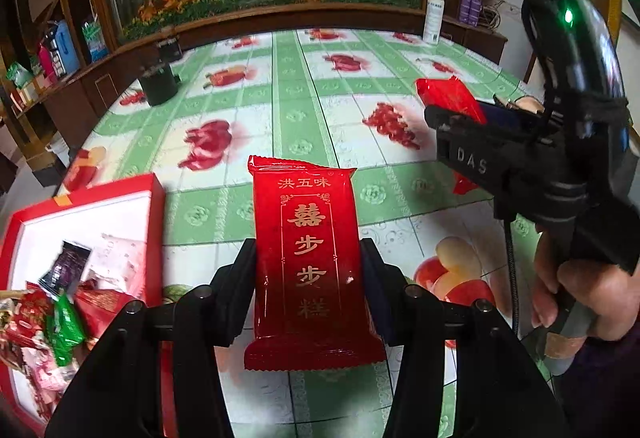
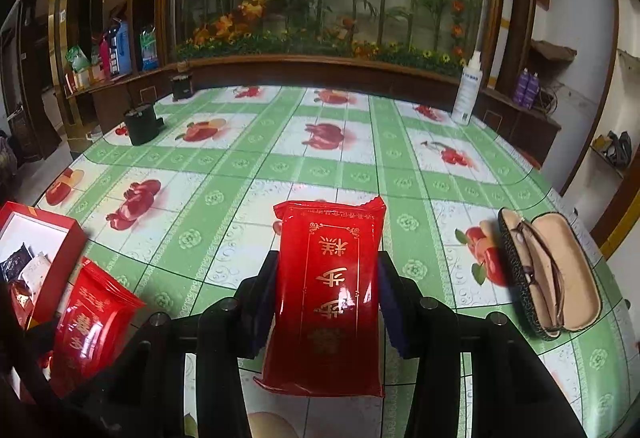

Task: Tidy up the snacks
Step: 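Carry the long red packet with left tool while right tool carries its red packet to box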

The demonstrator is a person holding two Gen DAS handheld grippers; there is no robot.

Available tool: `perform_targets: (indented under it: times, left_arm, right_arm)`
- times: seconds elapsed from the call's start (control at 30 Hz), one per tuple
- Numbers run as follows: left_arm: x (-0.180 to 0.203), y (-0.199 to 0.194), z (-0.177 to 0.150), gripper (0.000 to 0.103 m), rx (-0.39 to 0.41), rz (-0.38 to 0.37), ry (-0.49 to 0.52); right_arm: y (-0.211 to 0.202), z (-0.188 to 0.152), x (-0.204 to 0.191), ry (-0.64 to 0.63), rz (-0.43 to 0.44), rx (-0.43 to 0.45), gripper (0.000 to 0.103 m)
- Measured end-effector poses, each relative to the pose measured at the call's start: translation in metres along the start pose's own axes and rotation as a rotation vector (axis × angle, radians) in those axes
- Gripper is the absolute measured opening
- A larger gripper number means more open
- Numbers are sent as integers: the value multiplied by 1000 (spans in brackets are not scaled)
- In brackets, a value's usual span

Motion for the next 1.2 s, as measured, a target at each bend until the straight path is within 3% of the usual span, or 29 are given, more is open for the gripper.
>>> perform_targets:
  times: [0.5, 0.83, 1.2]
  left_arm:
    - [-34, -30, -11, 48, 62, 33, -35]
    - [-62, -47, -19, 48, 100, 64, -71]
    - [-128, -59, -42, 48, 117, 144, -186]
  right_arm:
    - [-38, -5, -35, -79, -52, 184, 47]
    - [-49, -9, -60, -101, -76, 242, 47]
    - [-61, -9, -127, -82, 90, 269, 47]
Point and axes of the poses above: each gripper's, at about its wrist camera, not at the fingertips, and y roughly the way its jaws point, x to its right, z to its top, the point moved 3 cm from there along y, roughly the way its jaws point, and after that the axes turned 3 degrees about -x, right-handed, at the moved point
